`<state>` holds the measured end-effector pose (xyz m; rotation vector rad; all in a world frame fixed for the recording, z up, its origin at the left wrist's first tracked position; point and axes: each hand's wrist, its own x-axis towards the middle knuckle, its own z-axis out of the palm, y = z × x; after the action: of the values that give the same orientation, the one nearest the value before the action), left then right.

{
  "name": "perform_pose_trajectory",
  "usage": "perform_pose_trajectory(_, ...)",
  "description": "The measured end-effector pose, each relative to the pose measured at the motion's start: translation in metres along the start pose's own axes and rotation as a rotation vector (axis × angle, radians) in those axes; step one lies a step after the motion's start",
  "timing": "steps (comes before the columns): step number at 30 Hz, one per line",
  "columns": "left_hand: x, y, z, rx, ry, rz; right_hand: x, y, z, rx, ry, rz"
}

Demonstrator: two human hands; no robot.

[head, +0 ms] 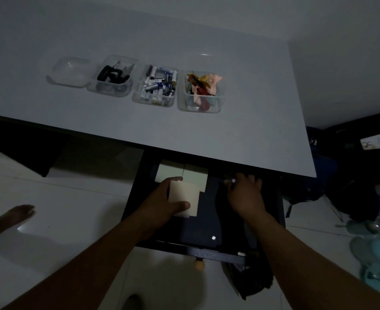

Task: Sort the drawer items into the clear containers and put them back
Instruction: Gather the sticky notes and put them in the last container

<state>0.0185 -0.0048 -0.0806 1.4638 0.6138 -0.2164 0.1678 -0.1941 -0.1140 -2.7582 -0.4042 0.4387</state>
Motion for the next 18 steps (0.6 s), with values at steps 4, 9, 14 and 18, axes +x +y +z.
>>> perform_pose_trajectory(4, 0.002, -0.002, -0.002, -0.036, 0.035, -0.049, 0.012, 0.002, 0.004, -0.156, -0.123, 0.024)
perform_pose_trajectory(9, 0.004, -0.002, -0.002, -0.051, 0.042, -0.08, -0.017, -0.006, 0.004, 0.058, 0.03, 0.075)
perform_pose_trajectory(14, 0.004, -0.002, -0.003, -0.108, 0.064, -0.113, -0.031, -0.012, -0.008, 0.575, -0.035, 0.242)
perform_pose_trajectory(18, 0.006, 0.003, 0.0, -0.191, 0.09, -0.153, -0.048, -0.036, -0.024, 0.933, -0.096, 0.187)
